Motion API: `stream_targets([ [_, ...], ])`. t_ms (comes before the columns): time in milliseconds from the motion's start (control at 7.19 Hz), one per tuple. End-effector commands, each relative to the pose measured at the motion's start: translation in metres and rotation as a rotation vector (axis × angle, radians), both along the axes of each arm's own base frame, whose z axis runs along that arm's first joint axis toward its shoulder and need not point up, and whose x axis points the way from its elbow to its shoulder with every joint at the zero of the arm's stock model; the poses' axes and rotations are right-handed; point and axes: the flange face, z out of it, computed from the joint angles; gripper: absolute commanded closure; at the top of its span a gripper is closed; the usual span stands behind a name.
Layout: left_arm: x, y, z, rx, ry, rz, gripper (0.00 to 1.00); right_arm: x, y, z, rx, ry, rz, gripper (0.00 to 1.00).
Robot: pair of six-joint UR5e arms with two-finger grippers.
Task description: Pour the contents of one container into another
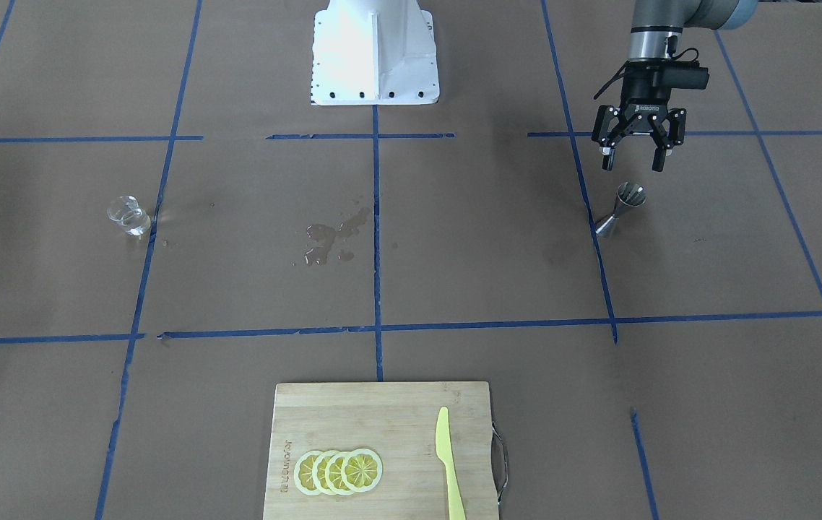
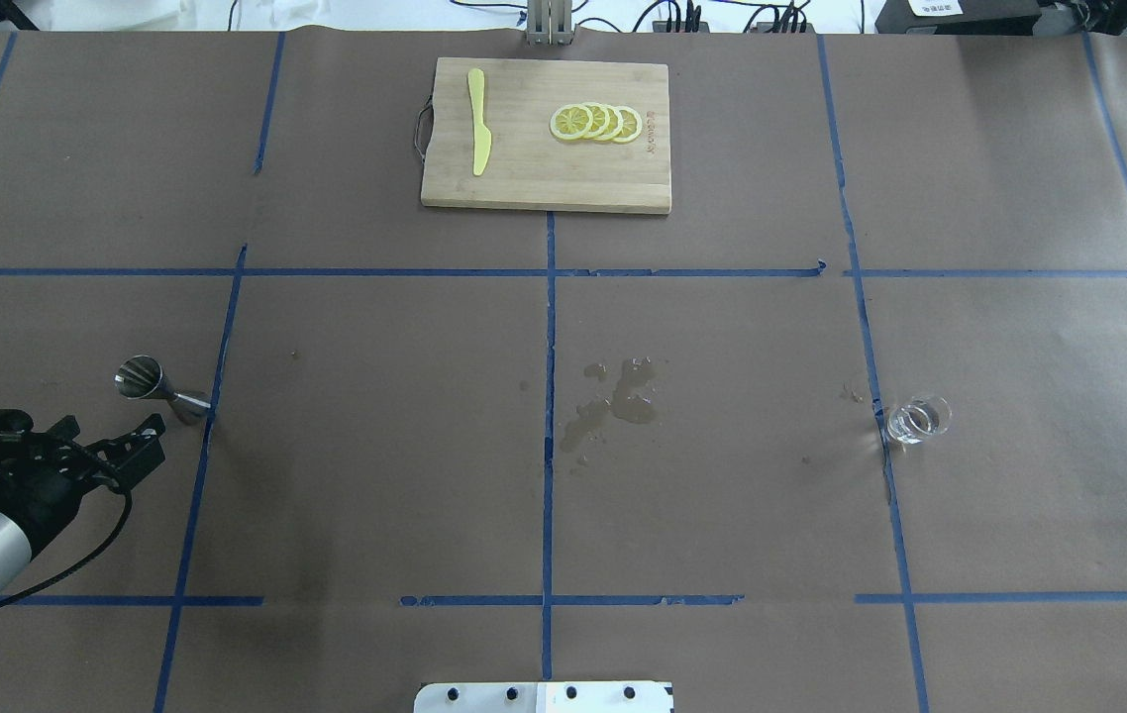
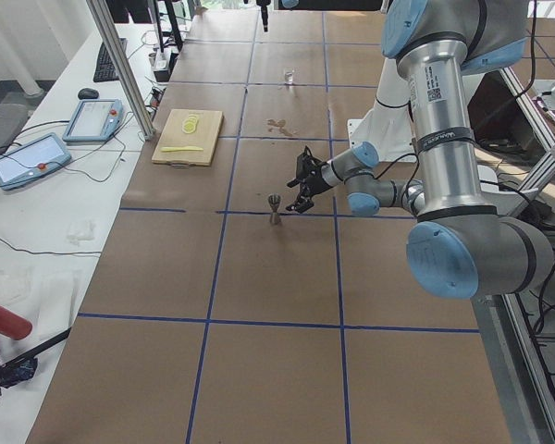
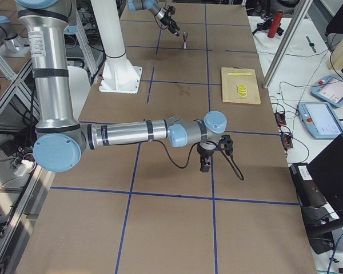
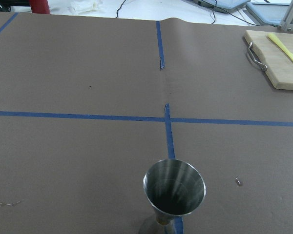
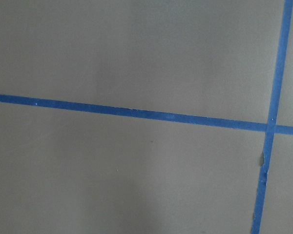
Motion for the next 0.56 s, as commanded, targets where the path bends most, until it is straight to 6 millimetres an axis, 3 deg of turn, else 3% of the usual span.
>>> stream_targets([
  [0,0.023,0.005,0.013,0.048,-0.016,-0.049,0.02,-0.001,-0.003,-0.003,0.006,0.000,0.000,0.00],
  [278,0.040,-0.001,0.030,0.086,-0.047,-0.102,0.02,0.000,-0.004,-0.004,0.008,0.000,0.001,0.00],
  [417,0.057,-0.004,0.024,0.093,-0.026,-0.112,0.01,0.000,-0.004,-0.003,0.007,0.002,0.002,0.00],
])
